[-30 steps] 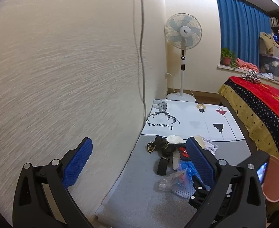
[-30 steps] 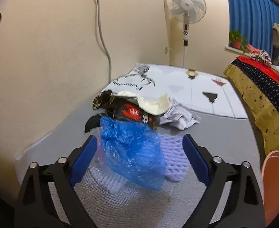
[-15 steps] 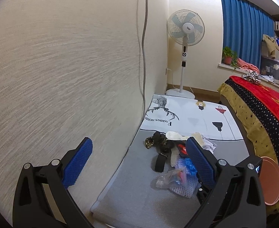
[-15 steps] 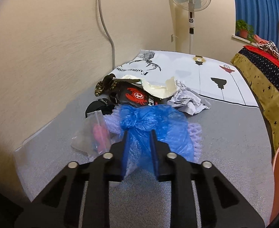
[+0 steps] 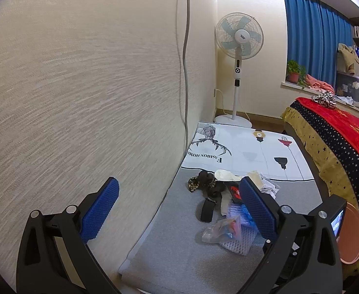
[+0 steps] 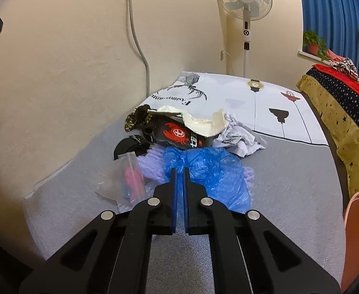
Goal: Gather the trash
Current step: 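Lift the blue bag with the right tool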
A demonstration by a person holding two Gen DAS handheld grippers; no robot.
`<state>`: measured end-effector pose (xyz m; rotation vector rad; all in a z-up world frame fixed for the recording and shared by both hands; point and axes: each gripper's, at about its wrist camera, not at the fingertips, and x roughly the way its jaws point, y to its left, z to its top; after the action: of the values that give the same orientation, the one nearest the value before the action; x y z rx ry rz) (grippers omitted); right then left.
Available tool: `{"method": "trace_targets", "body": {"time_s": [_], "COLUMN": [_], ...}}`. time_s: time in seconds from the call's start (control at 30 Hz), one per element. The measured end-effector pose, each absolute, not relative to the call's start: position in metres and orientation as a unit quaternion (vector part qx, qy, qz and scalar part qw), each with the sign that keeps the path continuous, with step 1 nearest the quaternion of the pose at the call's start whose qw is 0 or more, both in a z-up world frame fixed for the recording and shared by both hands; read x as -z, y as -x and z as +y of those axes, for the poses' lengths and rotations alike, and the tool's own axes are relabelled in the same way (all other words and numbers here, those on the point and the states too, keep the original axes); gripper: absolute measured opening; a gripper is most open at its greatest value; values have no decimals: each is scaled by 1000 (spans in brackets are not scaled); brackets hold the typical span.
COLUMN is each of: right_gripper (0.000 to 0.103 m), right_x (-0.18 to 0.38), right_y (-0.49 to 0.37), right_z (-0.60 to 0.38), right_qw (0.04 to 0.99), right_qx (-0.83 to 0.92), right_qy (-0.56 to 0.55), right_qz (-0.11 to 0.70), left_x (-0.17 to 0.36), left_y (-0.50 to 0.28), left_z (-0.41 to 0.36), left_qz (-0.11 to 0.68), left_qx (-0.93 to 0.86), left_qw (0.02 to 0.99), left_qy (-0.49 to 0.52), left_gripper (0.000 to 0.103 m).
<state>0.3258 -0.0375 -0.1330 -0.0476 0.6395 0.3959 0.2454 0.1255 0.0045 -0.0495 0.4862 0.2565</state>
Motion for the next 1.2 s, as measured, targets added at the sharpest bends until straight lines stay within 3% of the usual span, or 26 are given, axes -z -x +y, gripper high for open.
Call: {"method": "trace_targets", "body": {"time_s": [0.27, 0.6, 0.7, 0.8, 0.83, 1.2], "right_gripper": [4, 5, 15, 53, 57, 59], "right_x": [99, 10, 20, 48, 55, 135], "right_y": [-313, -290, -297, -310, -312, -350], "right_z": [-48, -106, -113, -108, -105, -53], "right_qw": [936, 959, 959, 954, 952, 925], "right_qx": [-191, -165, -152, -149, -151, -197], "right_qy": [12, 15, -1, -12, -8, 22], "right_qz": [295, 228, 239, 262, 266, 326], "left_x": [-16, -60, -64, -59, -55, -6], "left_y": [-239, -248, -254, -258, -261, -290], "left_z": [122, 119, 120, 124, 127, 146], "left_qz": [224, 160, 156, 160, 163, 206], "left_qx": [-133, -135, -135, -139, -139, -149], "left_qw": [965, 975, 977, 976, 975, 965], "left_qy": [35, 70, 58, 53, 54, 69], "left_gripper": [95, 95, 95, 95, 95, 95]}}
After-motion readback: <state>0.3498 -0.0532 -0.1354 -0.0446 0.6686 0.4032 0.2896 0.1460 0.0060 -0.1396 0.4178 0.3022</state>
